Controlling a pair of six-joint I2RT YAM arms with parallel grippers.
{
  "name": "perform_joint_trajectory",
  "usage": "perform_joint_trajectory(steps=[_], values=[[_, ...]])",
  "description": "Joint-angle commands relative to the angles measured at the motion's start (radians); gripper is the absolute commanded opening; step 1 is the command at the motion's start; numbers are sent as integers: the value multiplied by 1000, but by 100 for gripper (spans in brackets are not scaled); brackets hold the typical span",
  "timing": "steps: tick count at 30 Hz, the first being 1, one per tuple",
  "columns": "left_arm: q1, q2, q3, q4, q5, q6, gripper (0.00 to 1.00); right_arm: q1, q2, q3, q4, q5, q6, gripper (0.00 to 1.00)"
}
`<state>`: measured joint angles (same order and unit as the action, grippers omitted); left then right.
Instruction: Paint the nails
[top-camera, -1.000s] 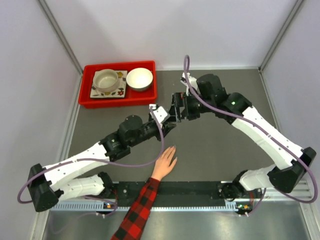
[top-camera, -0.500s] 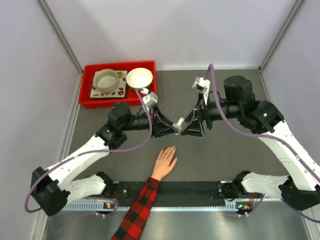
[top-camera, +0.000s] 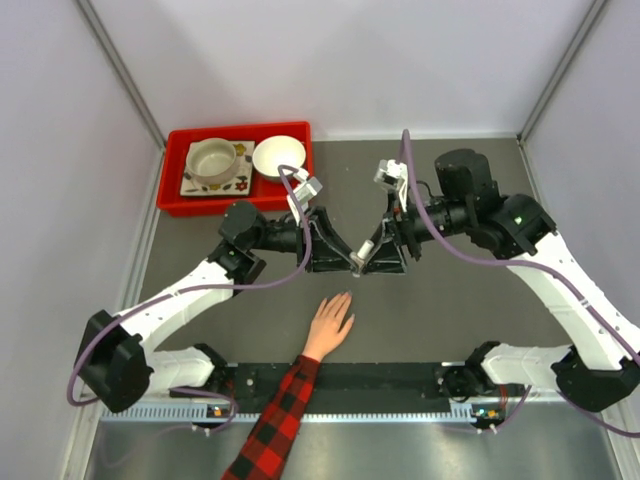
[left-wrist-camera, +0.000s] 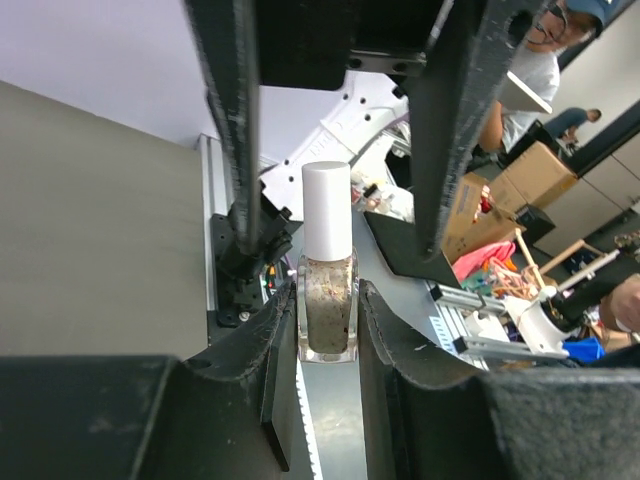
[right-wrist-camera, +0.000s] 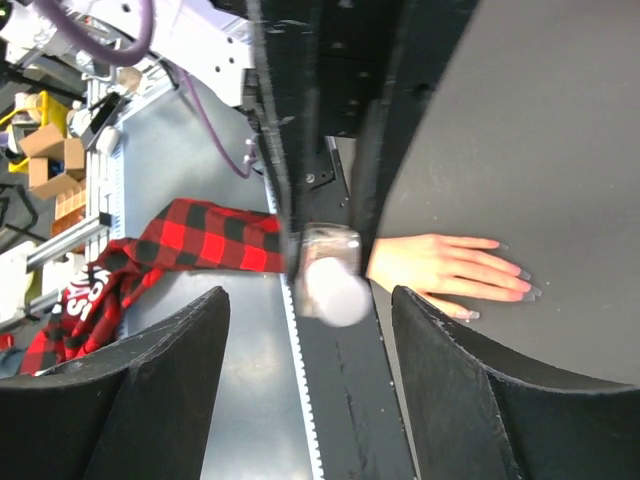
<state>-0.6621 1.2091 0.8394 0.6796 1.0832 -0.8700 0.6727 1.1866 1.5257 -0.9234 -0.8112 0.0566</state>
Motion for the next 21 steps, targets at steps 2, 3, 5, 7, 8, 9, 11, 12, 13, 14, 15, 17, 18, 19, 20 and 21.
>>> perform_joint_trajectory(steps=[2, 3, 5, 7, 8, 9, 11, 12, 13, 14, 15, 17, 18, 19, 20, 21], values=[[-5, -25, 9, 74, 49, -1, 0, -4, -8, 24, 21, 59, -14, 66], [-5, -25, 12, 63, 52, 8, 0, -8, -5, 28, 21, 61, -9, 66], [-5, -19, 7, 57, 55, 17, 0, -10, -1, 37, 28, 46, -1, 64], [-5, -10, 7, 57, 63, 19, 0, -13, 8, 47, 29, 20, -4, 52], [-5, -10, 7, 57, 64, 20, 0, -13, 11, 51, 28, 11, -6, 50], [-5, -10, 7, 57, 66, 20, 0, -12, 16, 53, 26, 0, -6, 49], [-5, -6, 12, 57, 72, 20, 0, -12, 25, 56, 29, -29, -11, 49], [-7, -8, 13, 57, 75, 20, 0, -12, 27, 57, 34, -35, -11, 50], [-7, -6, 15, 57, 78, 20, 0, -12, 30, 54, 38, -42, -9, 50], [-7, -5, 17, 57, 83, 22, 0, -12, 33, 56, 41, -48, -9, 50], [-7, 0, 18, 54, 84, 23, 0, -12, 36, 57, 47, -54, -8, 49], [-7, 3, 23, 48, 89, 29, 0, -12, 51, 63, 46, -78, -6, 44], [-7, 4, 26, 48, 89, 29, 0, -12, 54, 65, 43, -82, -5, 38], [-7, 4, 29, 34, 89, 40, 0, -13, 54, 64, 43, -80, -1, 33], [-7, 3, 33, 14, 80, 58, 0, -13, 59, 62, 44, -75, 2, 27], [-7, -3, 58, -44, 67, 137, 0, -12, 62, 59, 46, -72, 8, 13]])
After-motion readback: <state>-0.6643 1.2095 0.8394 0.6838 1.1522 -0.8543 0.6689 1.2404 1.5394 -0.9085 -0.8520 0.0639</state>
